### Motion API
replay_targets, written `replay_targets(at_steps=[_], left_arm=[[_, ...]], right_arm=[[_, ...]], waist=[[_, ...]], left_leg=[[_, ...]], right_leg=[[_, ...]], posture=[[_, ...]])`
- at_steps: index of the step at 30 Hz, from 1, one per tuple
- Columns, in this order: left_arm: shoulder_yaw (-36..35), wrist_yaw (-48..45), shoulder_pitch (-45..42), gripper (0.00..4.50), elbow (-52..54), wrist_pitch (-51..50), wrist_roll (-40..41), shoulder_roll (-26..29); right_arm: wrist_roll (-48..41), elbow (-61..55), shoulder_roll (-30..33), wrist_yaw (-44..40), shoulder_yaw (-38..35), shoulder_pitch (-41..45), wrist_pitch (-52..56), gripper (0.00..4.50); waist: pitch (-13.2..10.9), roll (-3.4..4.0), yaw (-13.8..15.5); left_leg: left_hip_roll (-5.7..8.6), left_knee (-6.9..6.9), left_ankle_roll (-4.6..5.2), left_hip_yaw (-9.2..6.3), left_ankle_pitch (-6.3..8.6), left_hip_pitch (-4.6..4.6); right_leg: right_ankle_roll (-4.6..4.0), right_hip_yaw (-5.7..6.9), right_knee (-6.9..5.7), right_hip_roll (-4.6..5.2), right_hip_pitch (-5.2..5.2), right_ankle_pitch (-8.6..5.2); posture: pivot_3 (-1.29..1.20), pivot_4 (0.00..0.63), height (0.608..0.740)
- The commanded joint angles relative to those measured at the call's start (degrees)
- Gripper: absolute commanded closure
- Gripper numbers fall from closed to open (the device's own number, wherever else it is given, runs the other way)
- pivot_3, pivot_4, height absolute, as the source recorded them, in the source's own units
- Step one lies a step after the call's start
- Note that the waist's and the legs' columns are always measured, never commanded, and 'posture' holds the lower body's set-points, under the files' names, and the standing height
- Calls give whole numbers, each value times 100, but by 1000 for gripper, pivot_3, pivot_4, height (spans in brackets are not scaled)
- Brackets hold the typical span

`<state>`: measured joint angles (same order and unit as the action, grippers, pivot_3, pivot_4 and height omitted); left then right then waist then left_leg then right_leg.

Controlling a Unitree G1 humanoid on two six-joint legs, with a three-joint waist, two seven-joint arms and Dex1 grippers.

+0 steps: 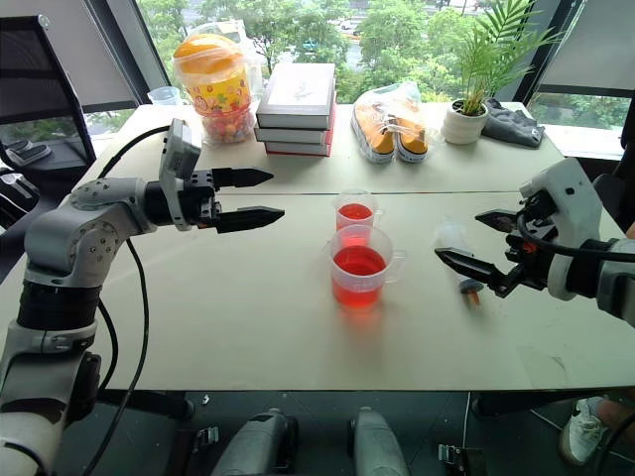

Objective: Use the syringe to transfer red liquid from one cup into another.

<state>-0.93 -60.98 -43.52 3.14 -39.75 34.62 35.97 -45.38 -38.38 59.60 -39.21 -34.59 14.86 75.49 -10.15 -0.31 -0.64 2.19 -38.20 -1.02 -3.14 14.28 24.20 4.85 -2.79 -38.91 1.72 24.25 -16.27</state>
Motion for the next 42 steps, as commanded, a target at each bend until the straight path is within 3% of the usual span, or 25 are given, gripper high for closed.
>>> replay_targets(at_steps=[1, 5, 20, 32, 37, 42], left_arm=[[-218, 29, -83, 0, 50, -38, 159, 18], [-353, 25, -94, 0, 166, -208, 495, -50], [-182, 30, -40, 0, 89, 63, 270, -97], [-164, 110, -1, 0, 107, 133, 200, -265], [-46, 104, -74, 0, -16, 256, 123, -393], [35, 36, -159, 0, -184, 407, 45, -543]], right_arm=[[-90, -36, 103, 40, -97, 38, -108, 11], [-91, -23, 143, 43, -117, -17, -126, 11], [-143, 56, 375, 105, -126, -18, -88, 11], [44, 915, 787, 465, 462, 558, 186, 11], [179, 2033, 1151, 386, 1724, 1562, 648, 11], [737, 3924, 971, -69, 3400, 3092, 665, 11]], waist=[[0, 0, 0], [0, 0, 0], [0, 0, 1], [0, 0, -6], [0, 0, -15], [-1, 0, -18]], left_leg=[[0, 0, 0, 0, 0, 0], [0, 0, 0, 0, 0, 0], [0, 0, 0, 0, 0, 0], [0, 0, 0, 2, 0, -1], [0, 1, 0, 3, 0, -2], [-2, 4, 0, 13, 0, -7]], right_leg=[[0, 0, 0, 0, 0, 0], [0, 0, 0, 0, 0, 0], [0, 0, 0, 0, 0, 0], [0, -1, 0, 0, 0, 0], [-1, -2, 2, 1, -1, 0], [-4, -7, 7, 1, 0, 1]], posture=[[0, 150, 740], [0, 150, 740], [0, 150, 740], [0, 150, 740], [0, 150, 740], [0, 150, 740]])
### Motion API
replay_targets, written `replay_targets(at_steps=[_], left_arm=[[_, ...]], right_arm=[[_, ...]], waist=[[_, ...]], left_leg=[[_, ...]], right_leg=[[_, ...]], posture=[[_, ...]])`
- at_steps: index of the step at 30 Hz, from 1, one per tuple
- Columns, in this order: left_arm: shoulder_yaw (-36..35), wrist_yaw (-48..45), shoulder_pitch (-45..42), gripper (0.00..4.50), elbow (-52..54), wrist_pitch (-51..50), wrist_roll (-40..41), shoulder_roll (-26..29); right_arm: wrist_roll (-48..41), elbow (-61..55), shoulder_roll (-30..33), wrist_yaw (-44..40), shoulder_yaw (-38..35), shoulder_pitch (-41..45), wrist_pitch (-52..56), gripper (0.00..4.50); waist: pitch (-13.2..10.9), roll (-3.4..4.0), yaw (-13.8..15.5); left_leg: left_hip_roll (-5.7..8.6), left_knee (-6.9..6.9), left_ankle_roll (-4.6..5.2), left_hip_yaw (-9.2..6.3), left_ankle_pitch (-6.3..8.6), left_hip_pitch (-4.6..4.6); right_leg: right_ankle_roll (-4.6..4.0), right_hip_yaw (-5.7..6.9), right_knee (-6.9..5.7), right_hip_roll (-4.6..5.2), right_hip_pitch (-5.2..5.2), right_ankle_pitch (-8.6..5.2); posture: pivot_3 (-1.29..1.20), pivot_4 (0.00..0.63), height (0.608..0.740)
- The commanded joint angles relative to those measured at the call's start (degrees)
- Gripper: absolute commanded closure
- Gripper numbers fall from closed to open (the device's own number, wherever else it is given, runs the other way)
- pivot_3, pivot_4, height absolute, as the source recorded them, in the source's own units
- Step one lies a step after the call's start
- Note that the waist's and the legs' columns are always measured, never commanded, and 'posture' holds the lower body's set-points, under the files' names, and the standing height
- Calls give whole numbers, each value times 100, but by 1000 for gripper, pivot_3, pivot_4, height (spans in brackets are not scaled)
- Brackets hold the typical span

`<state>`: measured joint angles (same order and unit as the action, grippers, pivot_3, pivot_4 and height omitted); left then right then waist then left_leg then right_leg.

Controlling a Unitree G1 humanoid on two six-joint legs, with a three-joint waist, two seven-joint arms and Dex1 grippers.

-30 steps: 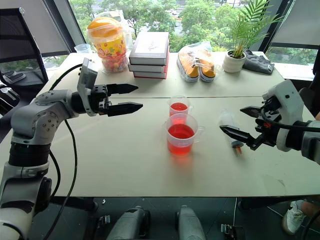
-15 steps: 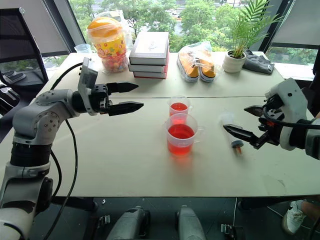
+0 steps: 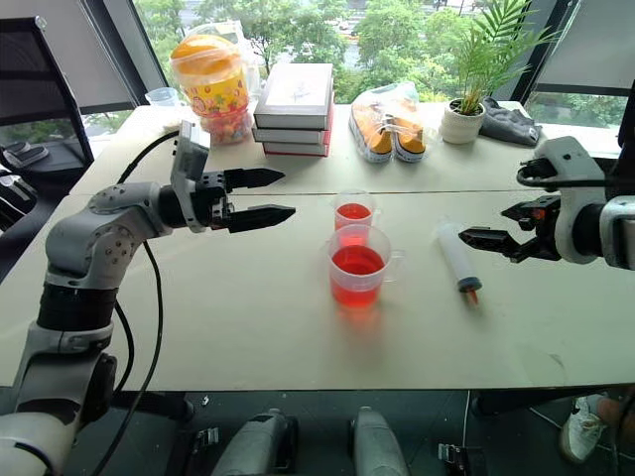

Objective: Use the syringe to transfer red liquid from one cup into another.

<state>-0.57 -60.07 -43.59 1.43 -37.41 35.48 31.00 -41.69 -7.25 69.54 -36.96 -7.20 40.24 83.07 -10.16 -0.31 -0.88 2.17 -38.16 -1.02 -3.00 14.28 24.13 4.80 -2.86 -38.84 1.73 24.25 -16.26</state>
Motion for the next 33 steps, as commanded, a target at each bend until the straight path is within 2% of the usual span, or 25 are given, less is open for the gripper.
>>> replay_targets(at_steps=[1, 7, 10, 16, 24, 27, 31, 32, 33], left_arm=[[16, -63, -158, 0, -34, 201, -54, -69], [75, -18, -117, 0, -11, 279, -99, -204], [45, 40, -34, 0, 102, 254, -85, -205], [-7, 171, 42, 0, 236, 214, -60, -174], [-23, 254, 139, 0, 363, 222, -47, -129], [-16, 263, 156, 0, 373, 237, -40, -133], [0, 244, 153, 0, 343, 277, -49, -147], [4, 231, 143, 0, 324, 284, -51, -148], [5, 218, 131, 0, 303, 288, -51, -148]], right_arm=[[511, 1191, -112, -390, 939, 817, -133, 11], [1736, 3494, -934, -1108, 2541, 2142, -901, 11], [2272, 4409, -1479, -1412, 2997, 2566, -1370, 11], [3124, 5246, -1947, -1873, 3494, 2577, -2030, 11], [3747, 5496, -2232, -2381, 3599, 2486, -2293, 11], [3898, 5446, -2288, -2480, 3562, 2446, -2285, 818], [4072, 5370, -2352, -2578, 3530, 2403, -2268, 2762], [4106, 5347, -2357, -2584, 3514, 2395, -2249, 3031], [4137, 5310, -2352, -2578, 3489, 2383, -2216, 3048]], waist=[[0, 0, 6], [0, 0, -14], [0, 0, -14], [0, 0, 37], [1, 2, -5], [1, 2, 0], [1, 1, -4], [1, 1, -2], [1, 1, 0]], left_leg=[[0, 5, 0, 0, 0, 0], [-1, 15, 3, 5, 2, 14], [-1, 16, 3, 4, 2, 22], [2, 16, 3, -2, 2, 32], [2, 14, 2, -3, 2, 28], [2, 14, 2, -3, 2, 27], [2, 14, 2, -4, 2, 27], [2, 14, 2, -4, 2, 27], [2, 14, 2, -4, 2, 27]], right_leg=[[0, 0, 4, 0, 0, 0], [1, 0, 32, -2, 7, 1], [2, 1, 36, -3, 14, 2], [2, 5, 41, 1, 20, 2], [3, 4, 35, -1, 20, 4], [3, 4, 33, -1, 20, 4], [3, 4, 32, -1, 20, 4], [3, 5, 32, -1, 20, 4], [3, 4, 32, -1, 19, 4]], posture=[[0, 150, 740], [0, 150, 740], [0, 150, 740], [0, 150, 740], [0, 150, 740], [0, 150, 740], [0, 150, 740], [0, 150, 740], [0, 150, 740]])
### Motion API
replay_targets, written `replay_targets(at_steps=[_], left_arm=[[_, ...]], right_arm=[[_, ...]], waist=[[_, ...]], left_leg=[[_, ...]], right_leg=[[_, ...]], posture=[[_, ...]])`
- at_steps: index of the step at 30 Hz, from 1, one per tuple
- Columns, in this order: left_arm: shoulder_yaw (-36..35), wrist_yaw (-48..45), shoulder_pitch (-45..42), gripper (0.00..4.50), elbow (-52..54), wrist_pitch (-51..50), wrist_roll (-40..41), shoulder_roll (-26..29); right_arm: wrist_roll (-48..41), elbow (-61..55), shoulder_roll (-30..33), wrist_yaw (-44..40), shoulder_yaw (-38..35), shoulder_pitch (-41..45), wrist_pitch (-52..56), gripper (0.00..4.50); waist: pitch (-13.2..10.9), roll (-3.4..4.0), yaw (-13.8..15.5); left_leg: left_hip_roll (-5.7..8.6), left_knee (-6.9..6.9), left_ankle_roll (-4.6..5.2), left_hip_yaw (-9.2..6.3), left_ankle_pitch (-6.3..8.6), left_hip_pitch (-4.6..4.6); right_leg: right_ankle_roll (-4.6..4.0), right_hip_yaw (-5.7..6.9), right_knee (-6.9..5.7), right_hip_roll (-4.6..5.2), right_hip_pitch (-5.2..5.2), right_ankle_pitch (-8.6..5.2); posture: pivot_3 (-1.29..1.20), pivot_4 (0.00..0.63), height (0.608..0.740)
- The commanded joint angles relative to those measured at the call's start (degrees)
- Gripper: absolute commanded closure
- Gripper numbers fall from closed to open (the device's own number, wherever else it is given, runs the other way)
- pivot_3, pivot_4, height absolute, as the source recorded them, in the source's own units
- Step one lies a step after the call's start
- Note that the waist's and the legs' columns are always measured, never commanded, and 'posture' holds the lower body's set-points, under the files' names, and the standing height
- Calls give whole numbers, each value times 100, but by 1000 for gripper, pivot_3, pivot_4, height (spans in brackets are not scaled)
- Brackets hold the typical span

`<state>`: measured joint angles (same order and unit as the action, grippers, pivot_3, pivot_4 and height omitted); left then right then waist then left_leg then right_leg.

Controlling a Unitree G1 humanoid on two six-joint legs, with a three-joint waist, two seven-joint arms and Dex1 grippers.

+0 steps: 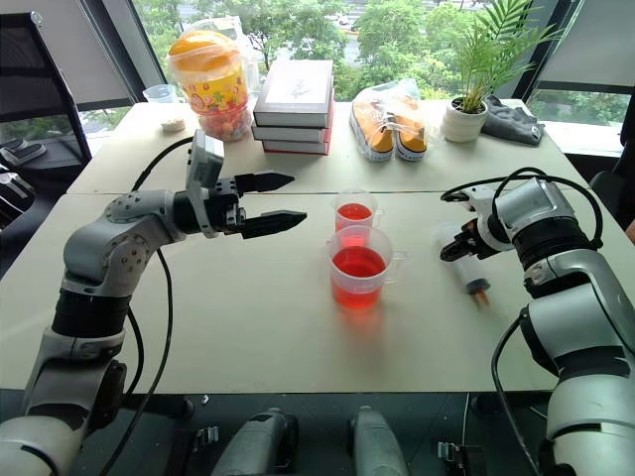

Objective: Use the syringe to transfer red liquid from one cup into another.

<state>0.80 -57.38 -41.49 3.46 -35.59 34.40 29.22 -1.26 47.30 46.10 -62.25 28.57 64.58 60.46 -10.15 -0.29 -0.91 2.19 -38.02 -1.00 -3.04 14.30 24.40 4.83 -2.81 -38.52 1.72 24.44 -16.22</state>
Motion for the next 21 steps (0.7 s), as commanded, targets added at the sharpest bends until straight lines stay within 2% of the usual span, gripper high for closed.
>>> replay_targets(at_steps=[1, 3, 7, 11, 14, 16, 18, 21], left_arm=[[-123, -67, -98, 0, 70, 108, 56, 23], [-102, -107, -129, 0, 21, 122, 45, 20], [-48, -203, -273, 0, -177, 180, -23, -10], [26, -373, -454, 0, -411, 263, -90, -1], [73, -511, -596, 0, -585, 299, -138, -3], [109, -608, -729, 0, -732, 322, -189, -24], [133, -675, -813, 0, -831, 347, -226, -43], [166, -780, -946, 0, -998, 389, -276, -70]], right_arm=[[121, -206, 23, -15, -133, -66, 94, 3048], [160, -371, 115, 42, -231, -93, 203, 3048], [59, -1608, 617, 457, -1011, -208, 461, 3048], [-581, -4119, 526, 1187, -3225, -829, 652, 3048], [-1055, -5716, -69, 1646, -4466, -1254, 785, 3048], [-1359, -6791, -923, 2208, -5191, -1395, 587, 3048], [-1681, -7443, -1540, 2533, -5636, -1463, 453, 3048], [-2633, -8146, -2521, 2809, -6225, -1481, 523, 3048]], waist=[[0, 0, 5], [0, 0, 8], [-3, 5, 39], [-3, 6, 29], [-1, 5, 3], [0, 4, 2], [0, 4, 7], [1, 3, 26]], left_leg=[[0, 0, 0, 0, 0, 0], [0, 0, 0, 0, 0, 0], [2, 0, 0, -1, 0, 3], [2, 5, 0, -6, 1, 8], [-4, 7, 0, -7, 1, 4], [-4, 4, 0, -7, 0, 1], [-3, -1, -1, -7, 0, -1], [1, -13, -4, -8, -2, -3]], right_leg=[[0, 0, 0, 0, 0, 0], [-1, 0, 0, 0, 0, 0], [-1, 0, 0, 2, 3, 0], [-1, 3, 5, 3, 6, 0], [-1, 2, 0, -4, 5, 0], [-1, 2, -8, -4, 2, 0], [-1, 0, -20, -2, 2, 1], [-1, 0, -44, 1, 4, 0]], posture=[[0, 150, 740], [0, 150, 740], [0, 150, 740], [0, 150, 740], [0, 150, 740], [0, 150, 740], [0, 150, 740], [0, 150, 740]])
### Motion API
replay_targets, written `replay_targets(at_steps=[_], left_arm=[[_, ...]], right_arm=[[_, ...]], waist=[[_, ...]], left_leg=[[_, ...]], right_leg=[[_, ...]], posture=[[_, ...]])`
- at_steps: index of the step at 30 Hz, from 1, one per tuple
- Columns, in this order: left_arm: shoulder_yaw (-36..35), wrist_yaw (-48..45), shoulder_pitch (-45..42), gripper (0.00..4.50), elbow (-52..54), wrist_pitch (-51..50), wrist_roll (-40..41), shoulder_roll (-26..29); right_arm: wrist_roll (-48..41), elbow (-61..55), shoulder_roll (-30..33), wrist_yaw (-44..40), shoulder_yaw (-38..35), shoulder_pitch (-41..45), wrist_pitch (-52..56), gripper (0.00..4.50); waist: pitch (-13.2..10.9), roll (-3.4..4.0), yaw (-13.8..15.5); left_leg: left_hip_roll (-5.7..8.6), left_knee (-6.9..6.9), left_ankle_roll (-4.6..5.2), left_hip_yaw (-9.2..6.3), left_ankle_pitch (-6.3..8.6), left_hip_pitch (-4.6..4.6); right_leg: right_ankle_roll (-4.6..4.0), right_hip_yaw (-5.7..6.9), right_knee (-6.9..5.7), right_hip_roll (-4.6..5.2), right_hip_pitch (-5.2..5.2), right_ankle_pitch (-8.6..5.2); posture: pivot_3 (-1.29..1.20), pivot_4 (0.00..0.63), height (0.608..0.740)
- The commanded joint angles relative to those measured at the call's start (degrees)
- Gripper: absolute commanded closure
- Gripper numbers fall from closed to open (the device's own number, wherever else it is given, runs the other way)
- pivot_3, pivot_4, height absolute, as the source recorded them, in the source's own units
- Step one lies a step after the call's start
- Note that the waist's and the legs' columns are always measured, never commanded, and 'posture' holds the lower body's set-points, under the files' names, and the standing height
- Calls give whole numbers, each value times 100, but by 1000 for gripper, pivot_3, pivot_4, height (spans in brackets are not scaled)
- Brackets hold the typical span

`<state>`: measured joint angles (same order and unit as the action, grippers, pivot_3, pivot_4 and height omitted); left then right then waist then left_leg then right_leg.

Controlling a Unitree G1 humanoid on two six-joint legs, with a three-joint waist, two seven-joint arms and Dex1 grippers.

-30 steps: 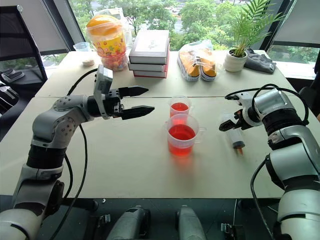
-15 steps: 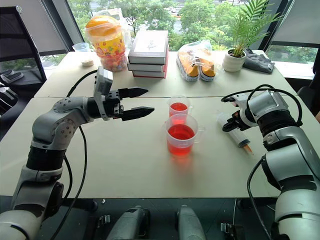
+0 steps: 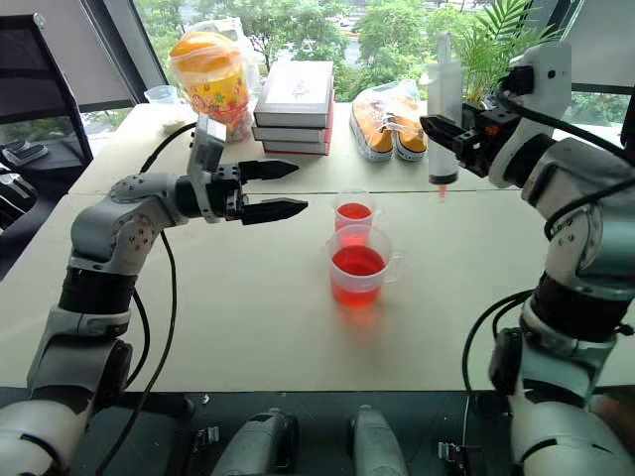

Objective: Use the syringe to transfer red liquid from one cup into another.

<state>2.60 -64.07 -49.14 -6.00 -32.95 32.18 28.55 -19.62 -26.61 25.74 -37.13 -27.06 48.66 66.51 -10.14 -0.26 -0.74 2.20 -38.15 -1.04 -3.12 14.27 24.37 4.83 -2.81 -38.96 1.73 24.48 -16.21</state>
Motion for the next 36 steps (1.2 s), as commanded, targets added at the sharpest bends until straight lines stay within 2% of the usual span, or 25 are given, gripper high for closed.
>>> replay_targets(at_steps=[1, 3, 5, 11, 14, 23, 36], left_arm=[[-3, -150, -225, 0, -108, 143, -74, -8], [13, -233, -366, 0, -238, 154, -103, -28], [28, -310, -509, 0, -327, 141, -113, -54], [34, -505, -850, 0, -542, 82, -86, -154], [88, -651, -999, 0, -595, 93, -87, -219], [249, -1009, -1133, 0, -409, -210, 37, -444], [479, -1410, -1255, 0, -478, -224, -23, -593]], right_arm=[[-1065, -882, -732, 399, -794, 83, -9, 3048], [-1549, -1192, -1435, 639, -791, -316, -283, 3048], [-1662, -1445, -1894, 641, -432, -994, -847, 3048], [-911, -1187, -1798, 274, 940, -2781, -2719, 3048], [-559, -823, -1796, 211, 1398, -3319, -3597, 3048], [38, -39, -1647, 374, 2038, -3929, -5098, 3048], [104, 171, -1408, 614, 2376, -4148, -5418, 3048]], waist=[[1, -1, 11], [6, -10, 3], [10, -16, 4], [7, -12, -26], [7, -12, -41], [7, -12, -37], [7, -12, -38]], left_leg=[[0, -4, -1, -4, 0, 0], [1, -5, -1, -5, -1, -3], [1, -4, -1, -6, -1, -4], [6, -2, -1, 2, -2, -6], [3, -2, -4, 0, -3, -10], [3, -2, -5, 4, -4, -31], [2, -2, -6, 3, -5, -36]], right_leg=[[0, 3, -3, 0, -1, 0], [0, 3, -5, 1, -2, 0], [0, 3, -6, 0, -3, 0], [0, -2, -9, -2, 0, 0], [0, -2, -13, -9, -1, 0], [-1, -2, -15, -13, -17, -1], [-2, -4, -15, -14, -24, -2]], posture=[[0, 150, 740], [0, 150, 740], [0, 150, 740], [0, 150, 740], [0, 150, 740], [0, 150, 740], [0, 150, 740]])
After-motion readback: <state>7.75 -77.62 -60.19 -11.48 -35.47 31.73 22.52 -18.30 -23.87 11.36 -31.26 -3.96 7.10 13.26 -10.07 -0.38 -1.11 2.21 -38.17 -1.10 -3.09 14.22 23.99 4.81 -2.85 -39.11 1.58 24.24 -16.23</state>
